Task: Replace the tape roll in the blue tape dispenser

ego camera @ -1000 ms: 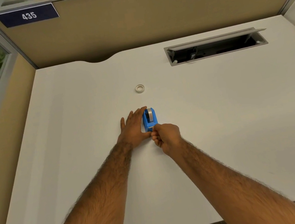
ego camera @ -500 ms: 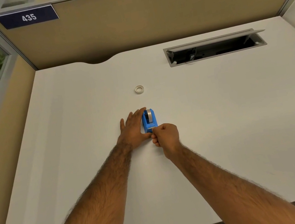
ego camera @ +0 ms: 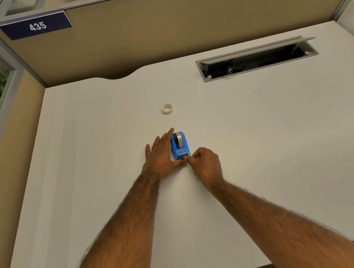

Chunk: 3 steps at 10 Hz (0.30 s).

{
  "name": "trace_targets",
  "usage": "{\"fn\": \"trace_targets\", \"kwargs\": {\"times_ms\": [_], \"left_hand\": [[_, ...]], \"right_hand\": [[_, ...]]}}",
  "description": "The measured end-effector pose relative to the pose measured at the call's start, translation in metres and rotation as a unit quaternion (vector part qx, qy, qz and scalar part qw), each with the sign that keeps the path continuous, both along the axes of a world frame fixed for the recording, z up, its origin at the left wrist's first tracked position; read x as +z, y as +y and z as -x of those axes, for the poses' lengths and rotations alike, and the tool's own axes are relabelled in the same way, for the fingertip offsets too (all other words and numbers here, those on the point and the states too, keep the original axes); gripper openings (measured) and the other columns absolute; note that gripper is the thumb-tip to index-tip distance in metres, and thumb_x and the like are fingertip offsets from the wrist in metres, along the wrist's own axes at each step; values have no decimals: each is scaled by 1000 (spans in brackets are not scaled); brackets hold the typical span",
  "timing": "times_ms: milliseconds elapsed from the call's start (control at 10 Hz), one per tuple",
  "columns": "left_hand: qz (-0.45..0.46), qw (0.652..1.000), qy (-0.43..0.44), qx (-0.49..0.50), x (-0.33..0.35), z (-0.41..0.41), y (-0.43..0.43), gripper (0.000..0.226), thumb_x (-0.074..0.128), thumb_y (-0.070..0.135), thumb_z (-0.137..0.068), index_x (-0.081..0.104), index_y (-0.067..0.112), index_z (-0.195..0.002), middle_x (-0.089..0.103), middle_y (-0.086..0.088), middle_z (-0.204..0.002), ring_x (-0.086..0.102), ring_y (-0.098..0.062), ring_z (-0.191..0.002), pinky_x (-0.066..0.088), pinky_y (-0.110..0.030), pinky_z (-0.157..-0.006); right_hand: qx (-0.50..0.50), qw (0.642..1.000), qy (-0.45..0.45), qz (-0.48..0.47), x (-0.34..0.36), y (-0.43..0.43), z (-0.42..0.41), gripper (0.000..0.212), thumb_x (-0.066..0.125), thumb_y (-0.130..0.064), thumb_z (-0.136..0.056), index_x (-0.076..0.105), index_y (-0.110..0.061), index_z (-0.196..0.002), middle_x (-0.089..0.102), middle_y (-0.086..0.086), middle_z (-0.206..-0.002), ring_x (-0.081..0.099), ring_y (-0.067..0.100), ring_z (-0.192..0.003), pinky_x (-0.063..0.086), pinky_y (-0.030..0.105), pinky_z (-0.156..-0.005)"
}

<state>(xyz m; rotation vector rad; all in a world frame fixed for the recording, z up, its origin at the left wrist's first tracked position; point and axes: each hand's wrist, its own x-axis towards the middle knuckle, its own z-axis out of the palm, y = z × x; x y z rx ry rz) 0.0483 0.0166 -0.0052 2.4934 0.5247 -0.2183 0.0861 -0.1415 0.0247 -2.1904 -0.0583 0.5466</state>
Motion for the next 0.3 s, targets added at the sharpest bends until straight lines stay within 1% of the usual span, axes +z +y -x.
{"fn": "trace_targets", "kwargs": {"times_ms": [100, 200, 300], "left_hand": [[14, 1000, 18, -15, 0, 2, 5, 121, 74, 66, -72, -6, 37, -158, 9, 7, -169, 3, -20, -156, -2, -51, -124], [25, 999, 12, -35, 1, 10, 20, 105, 71, 46, -81, 0, 36, -159, 9, 8, -169, 7, -16, -156, 1, -43, -125], [47, 998, -3, -29, -1, 15, 31, 86, 59, 28, -89, 9, 32, -159, 14, 6, -168, 13, -15, -155, 7, -38, -126]], "right_hand": [[37, 998, -26, 34, -2, -8, -4, 16, 65, -34, -88, 63, -18, -85, 66, -3, -82, 61, 15, -73, 46, 27, -60], [66, 994, -55, 66, -2, -14, -11, 9, 59, -27, -89, 62, -19, -86, 65, -3, -85, 60, 16, -77, 50, 30, -66], [90, 988, -78, 98, -5, -16, -14, 9, 53, -21, -90, 62, -18, -89, 65, -1, -88, 59, 18, -80, 54, 36, -73]]}}
